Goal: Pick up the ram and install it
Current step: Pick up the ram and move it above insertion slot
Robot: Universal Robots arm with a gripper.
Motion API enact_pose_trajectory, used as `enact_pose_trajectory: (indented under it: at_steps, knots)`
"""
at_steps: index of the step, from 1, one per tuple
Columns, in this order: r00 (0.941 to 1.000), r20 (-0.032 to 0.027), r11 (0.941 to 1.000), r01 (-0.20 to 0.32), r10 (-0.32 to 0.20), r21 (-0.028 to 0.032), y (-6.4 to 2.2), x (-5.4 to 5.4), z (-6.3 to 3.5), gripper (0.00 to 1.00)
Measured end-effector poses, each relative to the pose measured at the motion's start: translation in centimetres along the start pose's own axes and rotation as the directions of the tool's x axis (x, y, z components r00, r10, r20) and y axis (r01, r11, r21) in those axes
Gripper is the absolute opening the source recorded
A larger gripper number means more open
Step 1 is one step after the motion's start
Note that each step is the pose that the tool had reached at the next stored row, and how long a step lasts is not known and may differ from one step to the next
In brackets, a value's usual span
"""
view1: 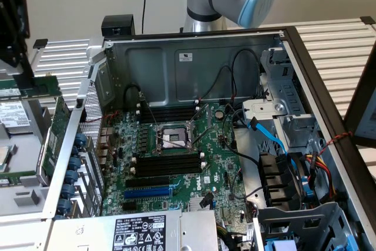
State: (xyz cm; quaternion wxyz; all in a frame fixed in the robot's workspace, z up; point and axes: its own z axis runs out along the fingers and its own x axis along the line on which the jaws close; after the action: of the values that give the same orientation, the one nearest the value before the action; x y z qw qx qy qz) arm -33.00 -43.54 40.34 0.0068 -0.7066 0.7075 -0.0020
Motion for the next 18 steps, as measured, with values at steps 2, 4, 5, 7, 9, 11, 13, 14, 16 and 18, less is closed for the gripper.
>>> enact_pose_trajectory:
  at_steps: [2, 4, 5, 7, 9, 11, 13, 14, 16, 18]
  knots:
    - [1.0, 0.0001, 1.0, 0.0, 0.0, 0.0001, -0.91, 0.0, 0.02, 0.12]
    - [1.0, 0.0, 1.0, 0.0, 0.0, 0.0001, -1.84, 0.0, 0.02, 0.12]
    - [1.0, 0.0, 1.0, 0.001, -0.001, 0.0, -2.3, 0.0, 0.03, 0.12]
    - [1.0, 0.0001, 1.0, 0.001, -0.001, 0.0, -3.2, 0.0, 0.04, 0.12]
    - [1.0, 0.0001, 1.0, 0.002, -0.002, 0.0, -4.1, 0.0, 0.05, 0.12]
    - [1.0, 0.0, 1.0, 0.002, -0.002, 0.0, -5.02, 0.0, 0.07, 0.12]
    - [1.0, 0.0001, 1.0, 0.002, -0.002, -0.0001, -5.91, 0.0, 0.1, 0.12]
    - [1.0, 0.0001, 1.0, 0.002, -0.002, -0.0002, -6.36, 0.0, 0.13, 0.12]
    - [1.0, 0.0, 1.0, 0.002, -0.002, -0.0004, -7.3, 0.0, 0.23, 0.12]
    - [1.0, 0.0001, 1.0, 0.002, -0.002, -0.0005, -8.21, 0.0, 0.38, 0.12]
